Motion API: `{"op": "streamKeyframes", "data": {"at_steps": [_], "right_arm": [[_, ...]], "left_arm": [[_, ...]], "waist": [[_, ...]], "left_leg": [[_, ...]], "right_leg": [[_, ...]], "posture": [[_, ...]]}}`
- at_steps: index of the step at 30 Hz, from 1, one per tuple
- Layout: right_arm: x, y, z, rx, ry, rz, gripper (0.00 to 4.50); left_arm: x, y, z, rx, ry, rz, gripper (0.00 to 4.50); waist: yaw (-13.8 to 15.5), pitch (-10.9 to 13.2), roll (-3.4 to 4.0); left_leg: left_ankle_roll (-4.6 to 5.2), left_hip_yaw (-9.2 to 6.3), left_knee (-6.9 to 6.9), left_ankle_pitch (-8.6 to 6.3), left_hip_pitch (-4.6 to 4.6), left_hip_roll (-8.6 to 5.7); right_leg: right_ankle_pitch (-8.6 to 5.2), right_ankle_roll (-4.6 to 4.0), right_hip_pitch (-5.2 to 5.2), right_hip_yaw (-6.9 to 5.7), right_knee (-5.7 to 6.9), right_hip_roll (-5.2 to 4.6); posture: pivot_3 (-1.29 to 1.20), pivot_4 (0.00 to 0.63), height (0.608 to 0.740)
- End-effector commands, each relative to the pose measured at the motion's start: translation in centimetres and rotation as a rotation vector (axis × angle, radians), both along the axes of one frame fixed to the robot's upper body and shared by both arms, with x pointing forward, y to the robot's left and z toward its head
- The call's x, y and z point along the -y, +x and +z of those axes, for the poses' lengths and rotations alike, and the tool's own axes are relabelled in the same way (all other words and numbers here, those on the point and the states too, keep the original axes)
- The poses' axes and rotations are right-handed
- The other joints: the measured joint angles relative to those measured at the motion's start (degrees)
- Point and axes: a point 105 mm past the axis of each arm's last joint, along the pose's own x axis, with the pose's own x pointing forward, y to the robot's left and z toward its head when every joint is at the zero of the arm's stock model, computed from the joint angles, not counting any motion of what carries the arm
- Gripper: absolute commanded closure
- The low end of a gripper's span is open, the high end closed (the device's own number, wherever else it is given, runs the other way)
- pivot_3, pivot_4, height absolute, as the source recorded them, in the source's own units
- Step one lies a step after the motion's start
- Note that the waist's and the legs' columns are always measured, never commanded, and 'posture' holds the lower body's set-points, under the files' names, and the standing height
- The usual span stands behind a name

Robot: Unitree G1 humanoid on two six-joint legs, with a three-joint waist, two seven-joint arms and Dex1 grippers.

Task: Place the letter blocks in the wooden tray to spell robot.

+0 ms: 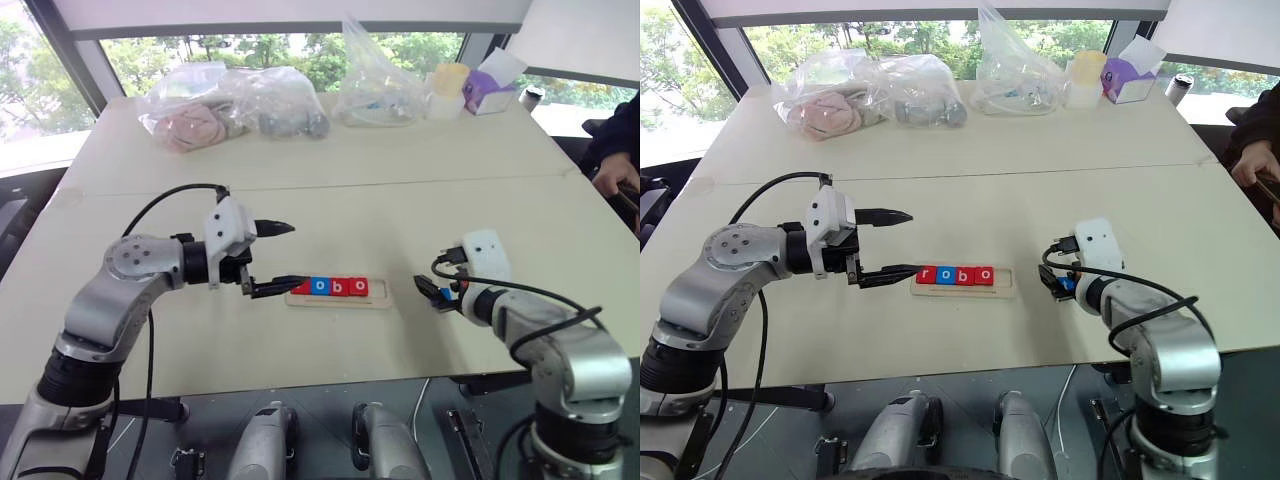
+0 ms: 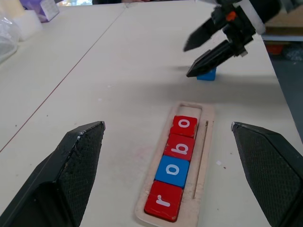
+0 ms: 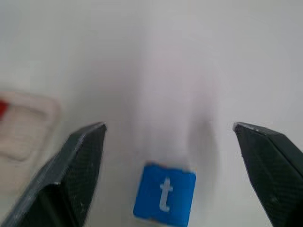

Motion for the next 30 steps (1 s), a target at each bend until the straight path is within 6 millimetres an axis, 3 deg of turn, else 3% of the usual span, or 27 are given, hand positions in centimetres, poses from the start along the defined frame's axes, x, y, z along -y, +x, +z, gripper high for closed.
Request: {"op": "streamKeyframes", "data": {"at_steps": [1, 7, 12, 20, 30], "right_arm": [[0.1, -0.5, 1.4, 0.068, -0.024, 0.283, 0.06], [3.8, -1.6, -0.8, -0.078, -0.112, 0.592, 0.06], [5.6, -0.2, -1.7, -0.095, -0.186, 0.67, 0.06], [5.8, 0.9, -3.5, -0.127, -0.217, 0.732, 0.06], [5.4, 1.5, -3.5, -0.099, -0.22, 0.754, 0.06]], "left_arm": [[0.3, -0.1, 0.8, 0.041, -0.006, -0.012, 0.0], [0.2, 0.1, 1.0, 0.047, 0.0, -0.014, 0.0], [0.1, 0.2, 1.2, 0.053, 0.002, -0.013, 0.0], [-0.4, -0.5, 1.1, 0.037, 0.009, -0.018, 0.0], [-1.8, -1.1, 0.5, 0.007, 0.062, -0.037, 0.0]], "waist": [[0.25, 0.01, -0.01], [0.16, 0.04, -0.09], [0.04, 0.04, -0.09], [0.3, 0.04, -0.09], [0.24, 0.02, -0.09]], "left_leg": [[0.0, -0.01, 0.0, 0.0, 0.0, 0.01], [0.1, 0.05, 0.15, -0.05, 0.0, -0.02], [0.1, 0.06, 0.18, -0.05, 0.04, 0.01], [0.1, 0.06, 0.2, -0.04, 0.04, 0.0], [0.06, 0.05, 0.22, -0.02, 0.11, 0.02]], "right_leg": [[0.0, 0.01, 0.02, -0.01, 0.0, 0.01], [-0.03, 0.07, 0.14, -0.01, -0.07, -0.01], [-0.01, 0.05, 0.11, 0.0, 0.01, 0.02], [-0.01, 0.06, 0.14, 0.0, 0.05, -0.01], [0.02, 0.0, 0.17, 0.01, 0.09, -0.05]], "posture": [[0.0, 0.15, 0.725], [0.0, 0.15, 0.725], [0.0, 0.15, 0.725], [0.0, 0.15, 0.725], [0.0, 0.15, 0.725]]}}
